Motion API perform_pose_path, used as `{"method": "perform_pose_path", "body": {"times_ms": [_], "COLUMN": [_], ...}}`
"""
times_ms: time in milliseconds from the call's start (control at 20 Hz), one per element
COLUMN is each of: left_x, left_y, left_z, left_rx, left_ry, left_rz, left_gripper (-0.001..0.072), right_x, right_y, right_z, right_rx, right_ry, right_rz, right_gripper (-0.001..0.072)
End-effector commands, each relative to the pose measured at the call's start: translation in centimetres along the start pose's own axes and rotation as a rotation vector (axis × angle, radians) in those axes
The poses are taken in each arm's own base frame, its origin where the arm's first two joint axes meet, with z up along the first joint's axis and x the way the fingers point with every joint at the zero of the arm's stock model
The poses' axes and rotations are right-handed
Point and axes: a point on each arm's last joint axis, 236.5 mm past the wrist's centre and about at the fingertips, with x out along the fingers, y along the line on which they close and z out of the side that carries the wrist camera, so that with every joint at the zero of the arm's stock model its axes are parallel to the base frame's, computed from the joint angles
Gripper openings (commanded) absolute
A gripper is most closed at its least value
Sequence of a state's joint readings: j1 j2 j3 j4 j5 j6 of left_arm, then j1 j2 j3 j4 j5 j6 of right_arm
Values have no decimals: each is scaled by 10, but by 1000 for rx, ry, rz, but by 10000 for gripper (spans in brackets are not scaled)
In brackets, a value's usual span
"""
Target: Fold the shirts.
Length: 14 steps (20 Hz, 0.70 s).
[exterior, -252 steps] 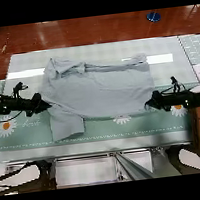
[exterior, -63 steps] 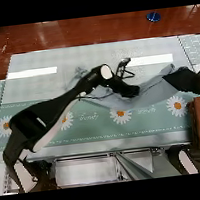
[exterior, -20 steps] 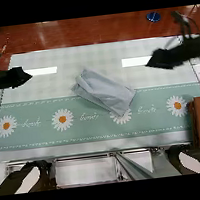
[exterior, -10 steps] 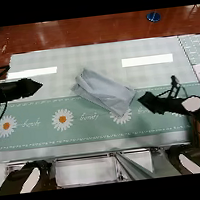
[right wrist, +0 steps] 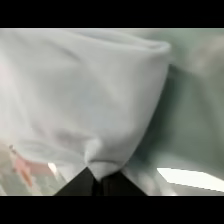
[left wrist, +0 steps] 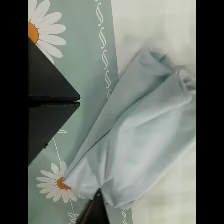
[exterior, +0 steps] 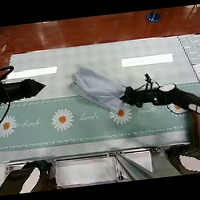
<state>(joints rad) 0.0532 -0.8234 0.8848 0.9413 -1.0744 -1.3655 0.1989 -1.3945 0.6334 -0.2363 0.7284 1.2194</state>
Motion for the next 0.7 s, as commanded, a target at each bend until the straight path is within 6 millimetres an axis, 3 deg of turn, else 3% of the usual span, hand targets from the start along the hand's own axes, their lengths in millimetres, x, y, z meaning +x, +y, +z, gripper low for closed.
{"method": "perform_pose_path", "body": {"times_ms": [0, 200, 350, 500, 650], "left_x": [0, 0, 0, 0, 0], "left_y": [0, 0, 0, 0, 0], "left_z": [0, 0, 0, 0, 0], "left_rx": [0, 0, 0, 0, 0], "left_ry": [-1, 0, -1, -1, -1], "left_rz": [0, 0, 1, 1, 1], "left_gripper": [17, 17, 17, 17, 17], "right_x": [5, -42, -102, -176, -255], "right_y": [70, 154, 209, 244, 247], "right_z": [13, 46, 69, 92, 112], "right_rx": [-221, -528, -727, -797, -757], "right_ry": [90, 89, -14, -165, -306], "right_rz": [141, 51, -47, -86, -103], "right_gripper": [19, 18, 18, 18, 17]}}
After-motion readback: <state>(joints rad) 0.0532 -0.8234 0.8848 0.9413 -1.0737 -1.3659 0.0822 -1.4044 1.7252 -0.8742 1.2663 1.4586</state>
